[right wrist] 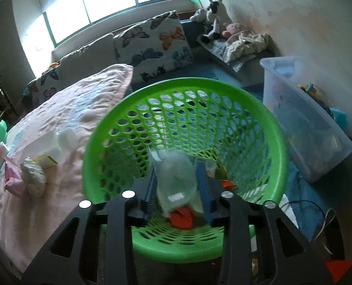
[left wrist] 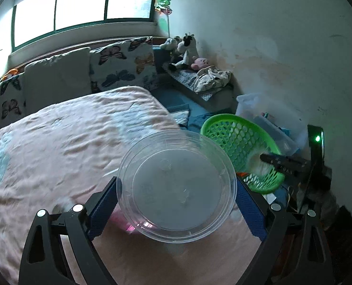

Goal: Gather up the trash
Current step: 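Carry the clear cup into the basket with the right tool while the left tool grasps the clear round bowl, then lower the clear round bowl into the green basket and open the left tool, then reach the right tool to the crumpled white tissue and grasp it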

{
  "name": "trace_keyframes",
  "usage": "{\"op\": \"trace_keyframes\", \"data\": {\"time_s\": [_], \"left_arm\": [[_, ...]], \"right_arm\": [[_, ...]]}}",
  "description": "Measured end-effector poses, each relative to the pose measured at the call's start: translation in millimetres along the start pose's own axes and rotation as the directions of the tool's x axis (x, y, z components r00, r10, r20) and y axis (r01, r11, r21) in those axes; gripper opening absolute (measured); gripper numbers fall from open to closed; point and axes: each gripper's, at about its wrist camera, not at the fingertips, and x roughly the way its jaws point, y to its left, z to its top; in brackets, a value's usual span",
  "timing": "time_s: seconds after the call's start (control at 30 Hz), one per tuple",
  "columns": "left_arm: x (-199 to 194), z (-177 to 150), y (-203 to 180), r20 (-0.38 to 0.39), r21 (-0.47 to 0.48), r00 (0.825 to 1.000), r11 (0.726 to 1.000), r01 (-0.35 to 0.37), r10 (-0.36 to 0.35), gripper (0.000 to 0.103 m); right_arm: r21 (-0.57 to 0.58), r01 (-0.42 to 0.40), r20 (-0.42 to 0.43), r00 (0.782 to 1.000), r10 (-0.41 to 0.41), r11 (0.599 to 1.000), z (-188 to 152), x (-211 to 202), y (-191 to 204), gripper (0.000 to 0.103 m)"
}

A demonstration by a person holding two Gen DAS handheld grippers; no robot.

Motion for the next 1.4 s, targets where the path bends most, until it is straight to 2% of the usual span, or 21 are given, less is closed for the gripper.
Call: {"op": "trace_keyframes", "data": {"time_s": [0.13,0.37,0.67,0.97,1.23,1.4], "left_arm": [[12.4,19.0,-18.1,0.003,0.034,1.000,0.999,0.016,-0.016,0.090],[49.2,41.4,-55.6,-0.028,0.087,0.999,0.995,0.041,-0.039,0.090],[112.9,47.4,-96.7,-0.131,0.132,0.990,0.989,0.071,-0.054,0.090],[162.6,46.2,-121.7,-0.231,0.140,0.971,0.986,0.086,-0.052,0.090],[160.5,41.5,-119.6,-0.230,0.106,0.969,0.988,0.112,-0.086,0.094],[138.1,40.6,-109.1,-0.194,0.085,0.976,0.990,0.116,-0.098,0.094]], "right_arm": [[0.033,0.002,0.001,1.000,-0.002,0.999,-1.4,-0.5,-16.1,0.047],[0.063,-0.003,0.027,1.000,0.001,0.998,-4.8,-17.0,-34.6,0.051],[0.077,-0.017,0.063,0.998,0.012,0.997,-17.7,-44.8,-48.4,0.055],[0.097,-0.041,0.064,0.997,0.035,0.994,-30.0,-52.7,-52.8,0.056],[0.089,-0.046,0.060,0.997,0.041,0.995,-36.8,-56.4,-47.2,0.056],[0.073,-0.053,0.081,0.996,0.047,0.996,-36.1,-65.7,-36.7,0.056]]}}
